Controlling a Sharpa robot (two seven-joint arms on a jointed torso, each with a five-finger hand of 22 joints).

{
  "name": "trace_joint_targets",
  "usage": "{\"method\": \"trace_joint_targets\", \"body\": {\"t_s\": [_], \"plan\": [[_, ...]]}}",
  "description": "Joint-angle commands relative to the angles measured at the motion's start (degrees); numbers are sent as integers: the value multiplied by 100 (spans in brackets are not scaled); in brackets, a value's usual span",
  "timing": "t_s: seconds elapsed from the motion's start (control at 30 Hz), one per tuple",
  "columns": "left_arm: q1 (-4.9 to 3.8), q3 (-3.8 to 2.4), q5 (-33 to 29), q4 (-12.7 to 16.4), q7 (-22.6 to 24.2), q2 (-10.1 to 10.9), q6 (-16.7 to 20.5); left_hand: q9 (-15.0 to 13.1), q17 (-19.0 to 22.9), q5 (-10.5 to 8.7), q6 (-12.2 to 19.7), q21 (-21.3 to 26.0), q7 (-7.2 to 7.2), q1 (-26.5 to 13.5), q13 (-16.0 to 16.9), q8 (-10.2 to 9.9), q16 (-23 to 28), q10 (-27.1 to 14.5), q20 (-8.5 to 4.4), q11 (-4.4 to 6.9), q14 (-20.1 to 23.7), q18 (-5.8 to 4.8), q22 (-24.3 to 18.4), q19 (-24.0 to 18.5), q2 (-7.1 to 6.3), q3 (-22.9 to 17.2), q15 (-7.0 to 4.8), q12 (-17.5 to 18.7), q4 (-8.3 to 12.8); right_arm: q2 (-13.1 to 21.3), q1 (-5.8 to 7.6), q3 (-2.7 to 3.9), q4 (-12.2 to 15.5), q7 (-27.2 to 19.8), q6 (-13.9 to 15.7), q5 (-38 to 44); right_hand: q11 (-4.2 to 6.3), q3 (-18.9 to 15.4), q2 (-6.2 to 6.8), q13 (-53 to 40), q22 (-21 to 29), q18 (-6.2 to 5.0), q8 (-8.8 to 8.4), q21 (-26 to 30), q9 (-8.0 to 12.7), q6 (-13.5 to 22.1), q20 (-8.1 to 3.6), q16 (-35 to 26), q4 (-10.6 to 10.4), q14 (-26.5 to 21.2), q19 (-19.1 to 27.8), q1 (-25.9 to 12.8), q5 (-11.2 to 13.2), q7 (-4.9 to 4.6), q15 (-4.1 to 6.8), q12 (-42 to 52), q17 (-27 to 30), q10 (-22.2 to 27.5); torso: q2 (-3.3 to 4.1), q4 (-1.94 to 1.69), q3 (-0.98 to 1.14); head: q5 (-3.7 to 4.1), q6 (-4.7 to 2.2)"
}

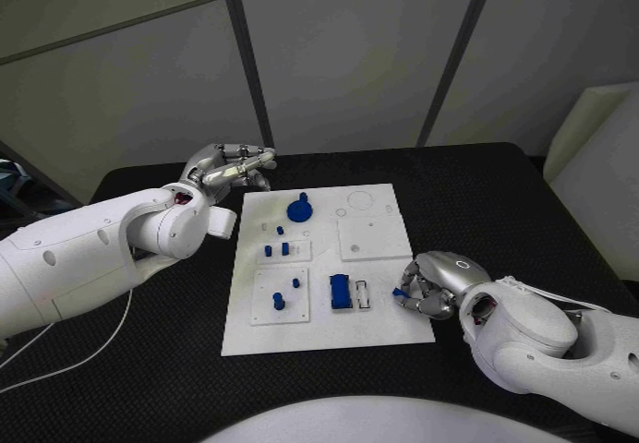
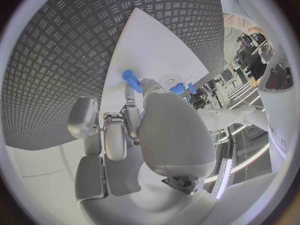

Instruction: Assemble the parts on the task board

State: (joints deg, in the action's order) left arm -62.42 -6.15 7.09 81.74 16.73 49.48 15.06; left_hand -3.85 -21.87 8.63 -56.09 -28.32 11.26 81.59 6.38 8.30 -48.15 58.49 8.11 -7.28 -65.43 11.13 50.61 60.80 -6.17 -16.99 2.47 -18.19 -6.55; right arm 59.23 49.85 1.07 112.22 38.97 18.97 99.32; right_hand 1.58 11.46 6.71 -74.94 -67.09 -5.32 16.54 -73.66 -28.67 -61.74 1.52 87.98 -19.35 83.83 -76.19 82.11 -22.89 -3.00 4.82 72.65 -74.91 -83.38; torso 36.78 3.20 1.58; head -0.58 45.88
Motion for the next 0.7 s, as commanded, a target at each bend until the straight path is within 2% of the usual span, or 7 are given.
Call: {"method": "trace_joint_targets", "body": {"t_s": [0.03,0.13,0.3,0.7], "plan": [[-7,-1,22,10,8,-4,-59,1,7,3,24,30,1,-9,-6,35,33,-34,20,13,46,-73,-7,27,27,36,13,-36,-3,-15,-27,-25,45,41,425,-733,-4,828,60,-243,-11,27,4,-23,-33,-10,10,41,757,552,-36,-127,73,24,10,-3,-1205,-24,2,-8,-5,1,-18],[-7,-1,22,17,5,-1,-55,1,7,3,24,30,1,-9,-6,35,33,-34,20,13,46,-73,-7,27,27,36,13,-36,-3,-72,-20,13,83,-21,708,-839,0,900,95,-247,-21,28,8,-29,-61,-19,11,47,760,555,-41,-224,130,31,12,1,-1216,-30,9,-2,-1,-25,-23],[-9,-1,22,27,5,2,-54,1,7,3,24,30,1,-9,-6,35,33,-34,20,13,46,-73,-7,27,27,36,13,-36,-3,-199,-11,74,99,-83,927,-934,3,943,121,-262,-33,30,9,-36,-81,-27,10,56,751,558,-48,-314,168,36,14,19,-1233,-41,10,5,-3,-35,-25],[-12,-1,22,54,6,6,-61,1,7,3,24,30,1,-9,-6,35,33,-34,20,13,46,-73,-7,27,27,36,13,-36,-3,-539,3,103,-83,-103,862,-1230,7,982,174,-280,-42,31,1,-39,-113,-46,8,66,712,562,-55,-512,167,42,16,38,-1252,-54,9,3,6,-59,-8]]}}
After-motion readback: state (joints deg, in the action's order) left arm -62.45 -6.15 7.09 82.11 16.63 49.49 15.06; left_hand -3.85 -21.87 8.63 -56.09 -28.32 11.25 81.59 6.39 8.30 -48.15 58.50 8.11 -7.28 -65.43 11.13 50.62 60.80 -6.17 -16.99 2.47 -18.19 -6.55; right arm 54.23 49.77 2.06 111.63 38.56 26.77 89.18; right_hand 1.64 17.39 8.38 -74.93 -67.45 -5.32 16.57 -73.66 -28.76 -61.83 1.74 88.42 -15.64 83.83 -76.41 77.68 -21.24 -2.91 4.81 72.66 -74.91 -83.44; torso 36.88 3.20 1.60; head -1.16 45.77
